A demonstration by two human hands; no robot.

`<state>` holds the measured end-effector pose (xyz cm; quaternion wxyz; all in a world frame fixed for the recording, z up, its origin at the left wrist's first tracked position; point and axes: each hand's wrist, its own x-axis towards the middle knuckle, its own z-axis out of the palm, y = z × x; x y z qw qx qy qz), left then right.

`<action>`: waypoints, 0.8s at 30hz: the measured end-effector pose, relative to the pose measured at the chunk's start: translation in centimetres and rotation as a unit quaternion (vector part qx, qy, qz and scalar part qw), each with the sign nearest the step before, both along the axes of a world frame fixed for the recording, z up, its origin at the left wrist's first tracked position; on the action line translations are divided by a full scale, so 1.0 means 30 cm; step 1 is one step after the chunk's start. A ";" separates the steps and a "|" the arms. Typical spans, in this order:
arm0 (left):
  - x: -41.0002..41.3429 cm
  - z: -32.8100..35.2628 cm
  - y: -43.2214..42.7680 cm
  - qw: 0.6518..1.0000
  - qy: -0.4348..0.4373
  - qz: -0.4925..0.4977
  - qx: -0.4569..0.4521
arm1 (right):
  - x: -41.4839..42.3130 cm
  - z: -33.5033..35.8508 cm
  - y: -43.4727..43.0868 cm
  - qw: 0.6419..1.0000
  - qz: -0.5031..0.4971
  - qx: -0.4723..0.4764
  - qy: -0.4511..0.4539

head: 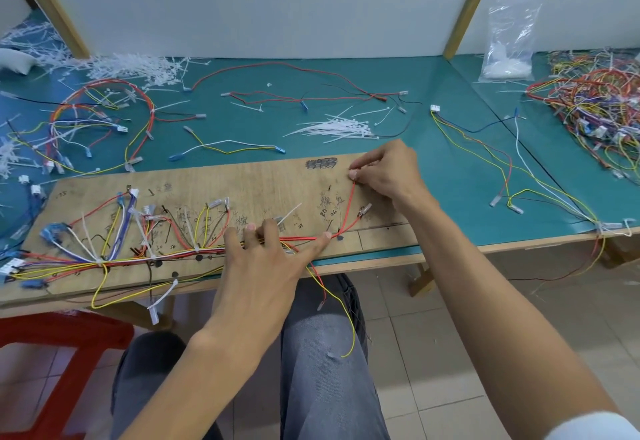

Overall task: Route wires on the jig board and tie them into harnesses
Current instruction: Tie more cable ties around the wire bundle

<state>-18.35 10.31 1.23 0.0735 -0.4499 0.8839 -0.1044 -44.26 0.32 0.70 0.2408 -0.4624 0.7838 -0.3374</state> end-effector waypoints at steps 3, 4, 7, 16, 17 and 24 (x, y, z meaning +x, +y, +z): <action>0.002 0.016 -0.001 1.000 -0.001 0.002 -0.002 | 0.015 -0.007 0.040 0.997 -0.001 -0.047 0.066; 0.001 0.021 -0.002 1.000 -0.001 0.002 -0.003 | 0.027 -0.011 0.068 0.994 -0.021 -0.091 0.063; -0.003 0.025 -0.009 1.000 -0.004 0.003 -0.008 | 0.096 -0.017 0.225 0.963 -0.061 -0.262 0.027; -0.004 0.027 -0.017 1.000 -0.017 0.009 -0.020 | 0.291 -0.217 0.609 0.991 0.044 -0.034 -0.119; -0.005 0.029 -0.016 1.000 -0.018 0.008 -0.019 | 0.295 -0.213 0.598 0.979 0.038 -0.003 -0.199; -0.003 0.031 -0.016 0.999 -0.025 0.002 -0.024 | 0.282 -0.206 0.585 0.934 0.129 0.073 -0.326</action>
